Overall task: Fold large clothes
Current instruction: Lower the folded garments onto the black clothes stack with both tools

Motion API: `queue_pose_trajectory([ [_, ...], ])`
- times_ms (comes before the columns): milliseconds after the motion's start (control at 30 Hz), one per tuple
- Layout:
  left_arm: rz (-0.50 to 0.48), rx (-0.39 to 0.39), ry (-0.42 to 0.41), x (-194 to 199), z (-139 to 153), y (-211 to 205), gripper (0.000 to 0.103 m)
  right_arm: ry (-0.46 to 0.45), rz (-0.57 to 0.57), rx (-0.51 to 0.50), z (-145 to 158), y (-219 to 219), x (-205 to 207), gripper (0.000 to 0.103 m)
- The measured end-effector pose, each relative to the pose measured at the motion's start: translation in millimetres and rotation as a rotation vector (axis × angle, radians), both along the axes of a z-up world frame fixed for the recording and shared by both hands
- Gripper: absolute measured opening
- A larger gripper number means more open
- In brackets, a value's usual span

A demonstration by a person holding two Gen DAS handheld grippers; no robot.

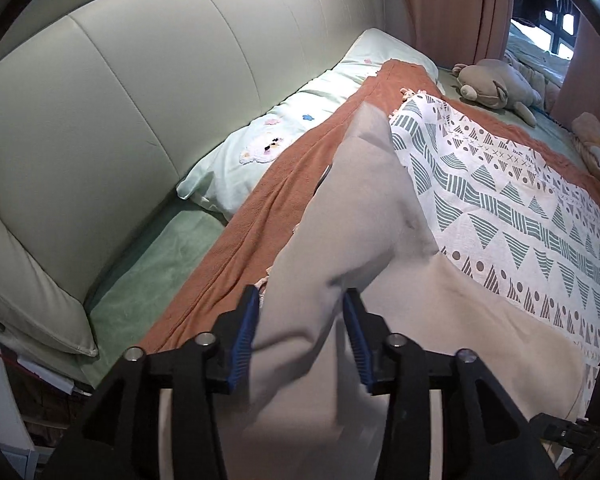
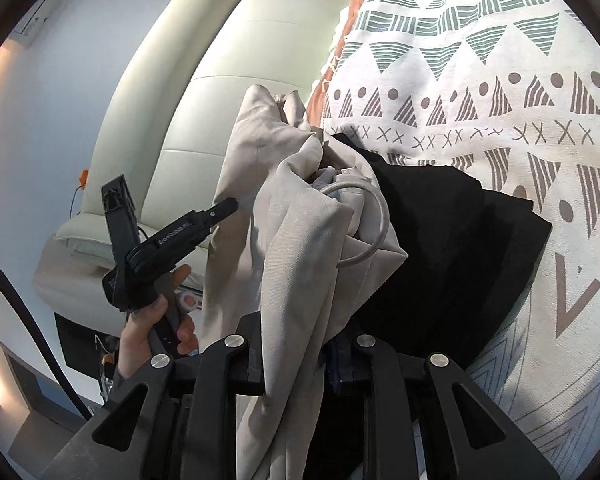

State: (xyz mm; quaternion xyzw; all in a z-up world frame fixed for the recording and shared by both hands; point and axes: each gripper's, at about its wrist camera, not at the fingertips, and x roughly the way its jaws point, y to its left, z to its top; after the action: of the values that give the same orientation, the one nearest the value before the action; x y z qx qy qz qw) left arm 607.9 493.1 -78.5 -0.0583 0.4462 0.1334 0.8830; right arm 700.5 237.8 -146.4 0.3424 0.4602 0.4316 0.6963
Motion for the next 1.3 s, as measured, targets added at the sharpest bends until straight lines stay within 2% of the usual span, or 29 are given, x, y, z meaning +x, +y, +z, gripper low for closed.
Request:
queue_pose_trajectory([
  [33,0.001,-0.016,0.002,-4.0,2.7,2.5,0.078,-0.002,-0.004,-0.01,-0.3,1.7,0.4,0.038],
  [67,-0.005,-0.035,0.005,-8.2,4.3,4.4,0.095,-0.002,-0.007,-0.01,0.0,1.5,-0.7,0.066],
  [100,-0.008,-0.044,-0.006,-15.8,7.6,6.1,0.097,0.002,-0.013,0.002,-0.9,1.6,-1.6,0.08],
  [133,0.0,-0.041,-0.013,-24.4,10.2,7.9,0.097,0.006,-0.023,0.012,-1.6,1.8,-1.8,0.089],
  [267,0.055,-0.058,-0.047,-66.7,18.0,19.1,0.097,0.024,-0.018,0.031,1.6,-7.0,-18.8,0.089],
  [433,0.143,-0.018,-0.092,-126.5,23.4,18.2,0.097,-0.002,0.028,0.031,3.9,-0.1,-32.5,0.089],
  [600,0.223,-0.07,-0.16,-188.8,16.2,12.6,0.097,-0.012,0.078,0.006,2.0,-0.6,-52.1,0.089],
  [633,0.239,-0.083,-0.172,-199.7,12.2,11.2,0.097,-0.016,0.1,-0.002,1.9,2.5,-54.9,0.089],
  [700,0.271,-0.116,-0.184,-218.4,0.6,7.6,0.097,-0.034,0.131,-0.016,0.5,8.0,-62.5,0.078],
  [733,0.288,-0.132,-0.184,-225.8,-5.1,5.1,0.097,-0.041,0.129,-0.03,-0.7,11.7,-62.1,0.067],
  [767,0.299,-0.152,-0.184,-232.2,-12.0,2.6,0.097,-0.044,0.116,-0.051,-2.5,12.3,-63.7,0.049],
  [833,0.319,-0.18,-0.184,-243.3,-23.8,-2.7,0.097,-0.043,0.113,-0.079,-7.9,11.4,-62.2,0.031],
  [867,0.328,-0.189,-0.185,-248.2,-28.9,-5.0,0.097,-0.039,0.113,-0.07,-10.5,10.5,-60.4,0.024],
  [933,0.347,-0.208,-0.19,-258.5,-38.6,-10.0,0.097,-0.043,0.108,-0.038,-13.4,7.3,-57.1,0.016],
  [1033,0.346,-0.237,-0.186,-266.1,-54.3,-16.5,0.097,-0.043,0.099,-0.02,-11.0,5.2,-53.0,0.013],
  [1133,0.347,-0.278,-0.128,-264.0,-75.9,-18.0,0.097,-0.05,0.083,-0.017,-12.4,0.2,-51.6,0.013],
  [1200,0.356,-0.306,-0.138,-267.6,-80.0,-19.6,0.097,-0.045,0.075,-0.001,-16.5,-3.6,-50.7,0.013],
  [1300,0.361,-0.271,-0.149,-270.9,-74.9,-26.7,0.097,-0.098,0.101,-0.018,-13.6,-0.6,-57.6,0.016],
])
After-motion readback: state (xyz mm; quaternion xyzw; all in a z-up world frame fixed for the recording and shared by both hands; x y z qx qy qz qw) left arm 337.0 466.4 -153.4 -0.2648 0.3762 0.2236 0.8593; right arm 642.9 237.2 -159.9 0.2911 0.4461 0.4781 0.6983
